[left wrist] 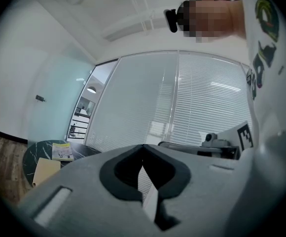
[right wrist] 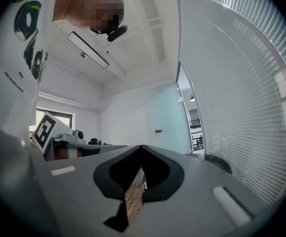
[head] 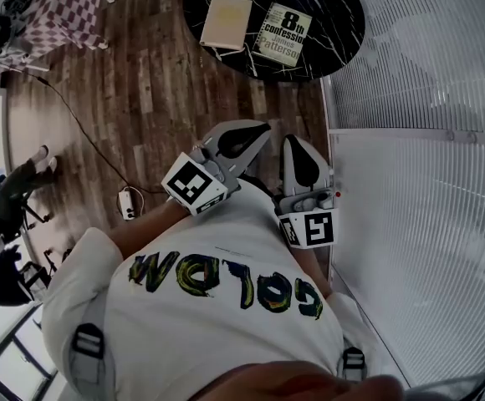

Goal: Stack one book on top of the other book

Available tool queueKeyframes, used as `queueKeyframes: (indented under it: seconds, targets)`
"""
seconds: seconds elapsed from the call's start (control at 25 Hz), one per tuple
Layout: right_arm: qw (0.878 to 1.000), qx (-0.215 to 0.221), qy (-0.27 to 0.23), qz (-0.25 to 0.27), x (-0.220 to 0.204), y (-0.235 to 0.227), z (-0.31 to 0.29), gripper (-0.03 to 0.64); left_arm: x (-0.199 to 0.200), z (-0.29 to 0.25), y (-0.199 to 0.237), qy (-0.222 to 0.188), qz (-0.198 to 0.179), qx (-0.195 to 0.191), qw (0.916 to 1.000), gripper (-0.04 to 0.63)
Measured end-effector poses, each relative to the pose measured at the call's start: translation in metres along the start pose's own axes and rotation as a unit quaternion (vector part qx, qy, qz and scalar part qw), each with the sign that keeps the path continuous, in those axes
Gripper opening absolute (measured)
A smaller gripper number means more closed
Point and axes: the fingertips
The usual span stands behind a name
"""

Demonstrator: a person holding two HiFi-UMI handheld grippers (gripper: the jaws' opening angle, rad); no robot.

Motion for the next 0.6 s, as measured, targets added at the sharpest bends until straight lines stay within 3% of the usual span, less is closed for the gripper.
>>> queueKeyframes:
  seconds: [0.6]
  targets:
    - [1.0,0.005,0.005,0.004,0.002,-0.022,-0.03,0.003,0.008,-0.02,0.03,-0.005,-0.001,0.011,0.9999,0.002]
Point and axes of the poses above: the fingertips, and each gripper's own axes: z backward along the fingers, y to its left, x out of its top, and after that the axes turned 10 degrees about -x, right-handed
